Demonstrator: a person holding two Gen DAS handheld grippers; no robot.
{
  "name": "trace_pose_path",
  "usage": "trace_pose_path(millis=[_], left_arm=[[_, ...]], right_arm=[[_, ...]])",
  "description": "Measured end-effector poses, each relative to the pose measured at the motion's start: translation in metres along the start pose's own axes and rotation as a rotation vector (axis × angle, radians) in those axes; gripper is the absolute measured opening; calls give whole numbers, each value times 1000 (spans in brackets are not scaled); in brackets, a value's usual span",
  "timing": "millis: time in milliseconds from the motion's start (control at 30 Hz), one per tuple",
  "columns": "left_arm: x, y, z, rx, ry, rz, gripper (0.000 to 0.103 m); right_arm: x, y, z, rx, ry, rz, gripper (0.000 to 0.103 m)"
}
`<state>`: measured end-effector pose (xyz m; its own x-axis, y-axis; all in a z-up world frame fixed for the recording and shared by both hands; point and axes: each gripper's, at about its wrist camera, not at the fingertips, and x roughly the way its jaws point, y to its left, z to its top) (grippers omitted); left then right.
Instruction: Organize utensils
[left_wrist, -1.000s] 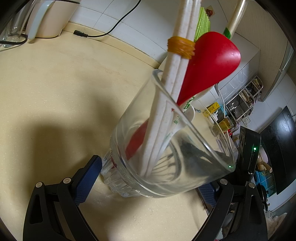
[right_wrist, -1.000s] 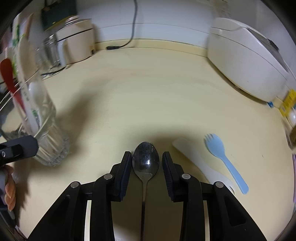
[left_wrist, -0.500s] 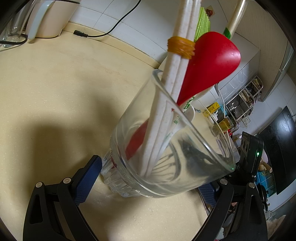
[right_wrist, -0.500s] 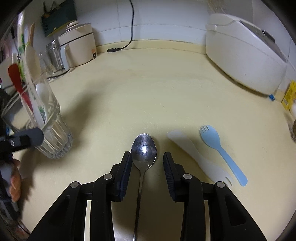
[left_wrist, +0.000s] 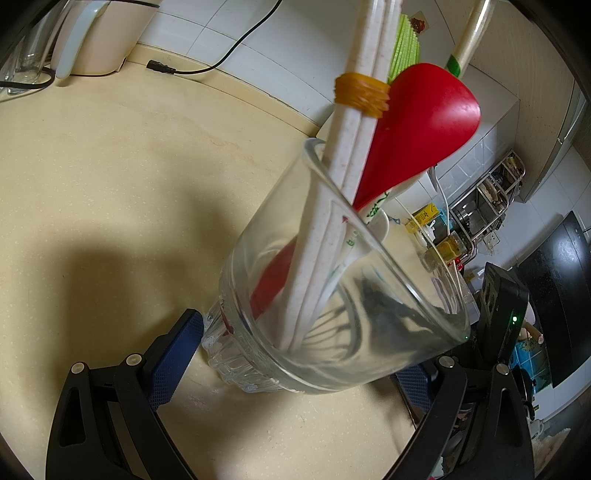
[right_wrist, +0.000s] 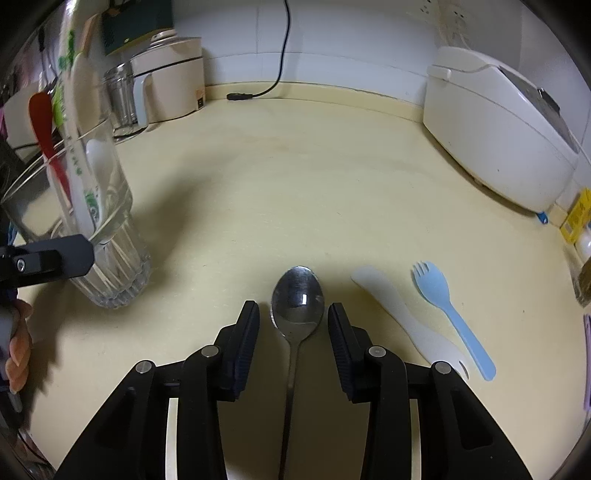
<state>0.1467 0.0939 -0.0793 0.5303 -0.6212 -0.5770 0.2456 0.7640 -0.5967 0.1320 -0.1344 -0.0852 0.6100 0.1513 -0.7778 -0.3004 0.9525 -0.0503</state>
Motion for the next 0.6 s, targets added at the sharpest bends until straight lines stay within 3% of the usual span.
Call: trace_pose_path(millis=[367, 600], left_arm=[[0, 0, 0, 0, 0, 0, 97], [0, 0, 0, 0, 0, 0, 97]], right_arm=[[0, -26, 2, 145, 21, -109, 33], [-1, -25, 4, 141, 28, -121, 35]])
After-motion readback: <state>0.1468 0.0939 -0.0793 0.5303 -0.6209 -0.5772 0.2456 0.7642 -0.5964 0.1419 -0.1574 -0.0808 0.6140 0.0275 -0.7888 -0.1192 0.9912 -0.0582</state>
